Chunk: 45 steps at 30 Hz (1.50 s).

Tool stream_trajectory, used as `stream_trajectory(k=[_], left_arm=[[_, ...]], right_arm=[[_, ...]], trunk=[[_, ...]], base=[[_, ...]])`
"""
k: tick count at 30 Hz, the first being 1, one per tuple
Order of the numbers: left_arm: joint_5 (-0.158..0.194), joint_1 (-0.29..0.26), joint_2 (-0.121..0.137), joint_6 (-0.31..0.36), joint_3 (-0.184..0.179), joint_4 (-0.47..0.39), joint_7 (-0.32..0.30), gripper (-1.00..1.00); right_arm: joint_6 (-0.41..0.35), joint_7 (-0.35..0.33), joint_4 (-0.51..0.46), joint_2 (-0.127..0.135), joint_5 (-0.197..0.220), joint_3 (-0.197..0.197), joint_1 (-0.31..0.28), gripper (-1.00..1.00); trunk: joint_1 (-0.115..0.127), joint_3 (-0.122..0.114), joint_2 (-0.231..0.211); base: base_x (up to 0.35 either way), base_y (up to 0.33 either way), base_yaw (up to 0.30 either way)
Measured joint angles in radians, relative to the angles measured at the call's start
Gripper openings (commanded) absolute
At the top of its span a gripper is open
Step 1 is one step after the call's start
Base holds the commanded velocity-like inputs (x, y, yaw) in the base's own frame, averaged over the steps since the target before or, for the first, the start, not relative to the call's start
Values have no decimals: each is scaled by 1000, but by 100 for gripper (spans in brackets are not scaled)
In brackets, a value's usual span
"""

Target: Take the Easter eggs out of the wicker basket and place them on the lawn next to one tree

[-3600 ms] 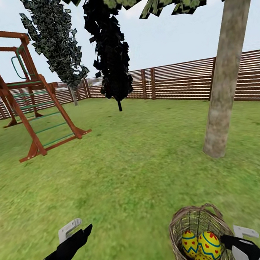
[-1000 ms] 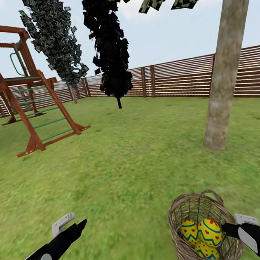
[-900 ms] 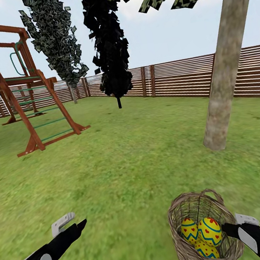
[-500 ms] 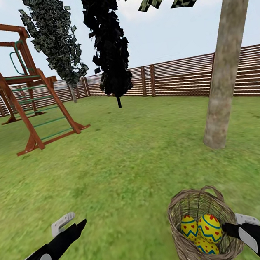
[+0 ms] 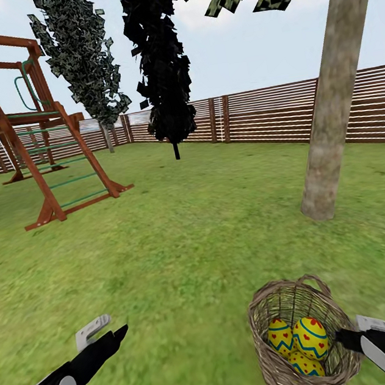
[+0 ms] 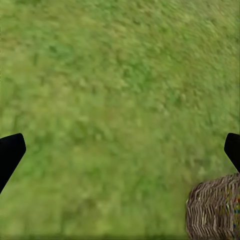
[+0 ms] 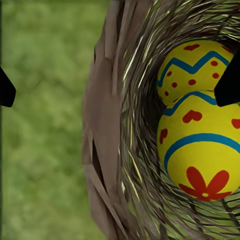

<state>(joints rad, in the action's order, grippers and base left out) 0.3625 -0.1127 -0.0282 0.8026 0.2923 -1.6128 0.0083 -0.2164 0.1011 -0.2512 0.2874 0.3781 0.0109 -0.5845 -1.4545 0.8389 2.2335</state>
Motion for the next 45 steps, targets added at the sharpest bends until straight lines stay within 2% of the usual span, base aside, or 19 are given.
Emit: stream_trajectory(k=[25,32,33,45], left_arm=[[0,0,0,0,0,0,0,100],[-1,0,0,0,0,0,0,100],[-1,0,0,0,0,0,0,100],[-3,0,0,-2,0,0,3,100]], right_arm=[[1,0,0,0,0,1,0,100],[32,-1,0,-1,-1,1,0,100],[35,-1,0,-2,-1,1,0,-100],[41,1,0,-3,-11,-1,0,-100]], trunk=[[-92,75,168],[-92,75,168],[-92,75,168],[-92,75,168]], base=[[0,0,0],[0,0,0],[0,0,0],[0,0,0]])
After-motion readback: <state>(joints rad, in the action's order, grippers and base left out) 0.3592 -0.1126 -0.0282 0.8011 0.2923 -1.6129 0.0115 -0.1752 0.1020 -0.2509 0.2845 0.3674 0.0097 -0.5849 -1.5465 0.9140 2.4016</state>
